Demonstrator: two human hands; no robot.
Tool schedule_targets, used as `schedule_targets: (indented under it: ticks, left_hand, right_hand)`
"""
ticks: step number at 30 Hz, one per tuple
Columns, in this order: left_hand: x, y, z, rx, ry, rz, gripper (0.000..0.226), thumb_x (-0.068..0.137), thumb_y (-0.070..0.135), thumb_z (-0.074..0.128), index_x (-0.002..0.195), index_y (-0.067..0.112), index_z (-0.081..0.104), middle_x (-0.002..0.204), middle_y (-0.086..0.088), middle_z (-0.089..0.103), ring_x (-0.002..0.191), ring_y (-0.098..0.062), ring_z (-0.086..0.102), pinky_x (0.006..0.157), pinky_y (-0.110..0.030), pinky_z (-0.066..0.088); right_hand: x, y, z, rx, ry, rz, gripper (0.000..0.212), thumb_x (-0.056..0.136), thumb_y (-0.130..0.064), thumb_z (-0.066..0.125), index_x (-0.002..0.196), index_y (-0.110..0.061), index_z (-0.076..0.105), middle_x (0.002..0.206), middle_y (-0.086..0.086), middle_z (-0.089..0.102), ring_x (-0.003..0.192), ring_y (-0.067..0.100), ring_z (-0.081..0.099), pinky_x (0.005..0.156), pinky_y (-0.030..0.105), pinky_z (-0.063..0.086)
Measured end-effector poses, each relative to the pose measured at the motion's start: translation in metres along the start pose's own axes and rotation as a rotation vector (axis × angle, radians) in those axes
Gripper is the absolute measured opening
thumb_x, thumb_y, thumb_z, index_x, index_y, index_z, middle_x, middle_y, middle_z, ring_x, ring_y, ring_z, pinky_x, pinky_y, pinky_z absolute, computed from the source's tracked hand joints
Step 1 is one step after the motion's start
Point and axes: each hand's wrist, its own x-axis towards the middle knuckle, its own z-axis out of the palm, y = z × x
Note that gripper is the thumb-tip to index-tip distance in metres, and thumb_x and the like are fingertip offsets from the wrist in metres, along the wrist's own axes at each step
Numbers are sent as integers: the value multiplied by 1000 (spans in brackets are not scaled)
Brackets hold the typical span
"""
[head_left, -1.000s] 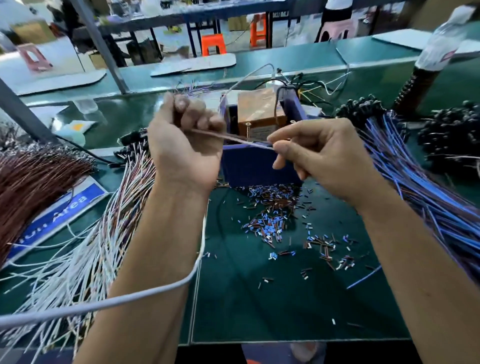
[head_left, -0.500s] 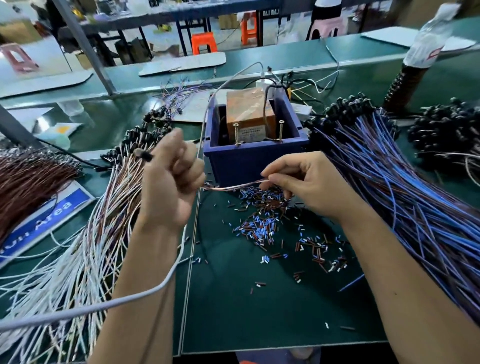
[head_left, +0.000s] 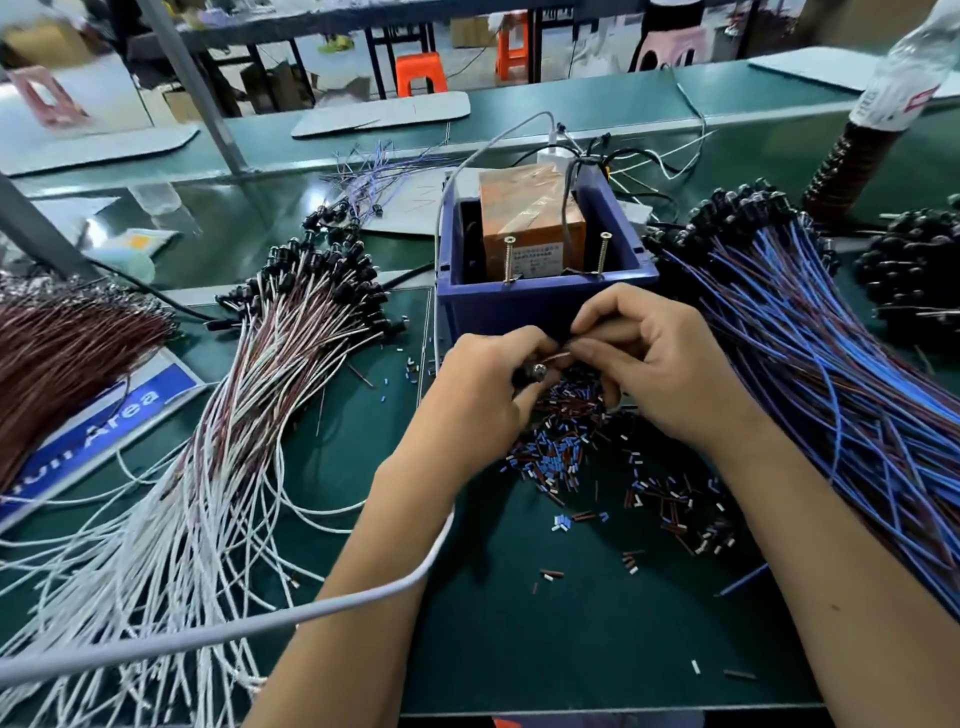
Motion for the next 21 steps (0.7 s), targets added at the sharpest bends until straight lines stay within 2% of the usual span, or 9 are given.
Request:
schedule_targets:
  ticks: [4,7,10,14,18,21]
  left_hand:
    - [1,-5,3,-11,44,-14,17,83,-5,76,94,7,76,79,-2,75,72,-21,68,68,-38,54]
    - [0,-5,3,-47,61,-6,12,87,-3,76,93,7,78,79,-1,75,73,-17,70,70,-36,55]
    - [0,-7,2,-96,52,16,9,93,2,73,88,8,77,77,3,74,72,-14,69,70,-34,55]
    - [-1,-9,2,-178,35,-24,15,96,8,71,82,11,76,69,6,71,62,-13,63,62,-30,49]
    - [-2,-11,2,-212,-23,-68,13,94,6,71,84,11,77,64,7,70,57,-3,58,61,-17,43]
    - [-3,-11,1,-222,-54,-109,12,93,5,71,86,12,78,62,8,70,57,-1,58,62,-17,45]
  right_hand:
    - [-1,3,2,-108,31,14,10,95,-11,74,94,-21,74,77,-8,77,46,17,64,53,27,55]
    - [1,3,-1,-159,54,19,15,92,-15,78,86,-29,78,74,-9,76,49,13,64,56,26,54]
    - [0,4,-4,-194,48,39,9,89,-25,81,83,-31,79,72,-9,74,57,6,64,59,27,52]
    - [1,2,-7,-174,16,44,9,90,-22,81,83,-28,79,70,-16,72,60,0,62,61,16,47]
    - [1,1,-7,-144,0,116,5,90,-18,81,85,-17,80,67,-1,73,56,11,62,55,31,54]
    - [1,0,-7,-128,-11,152,7,90,-16,80,84,-15,78,54,-3,65,48,10,57,52,20,47]
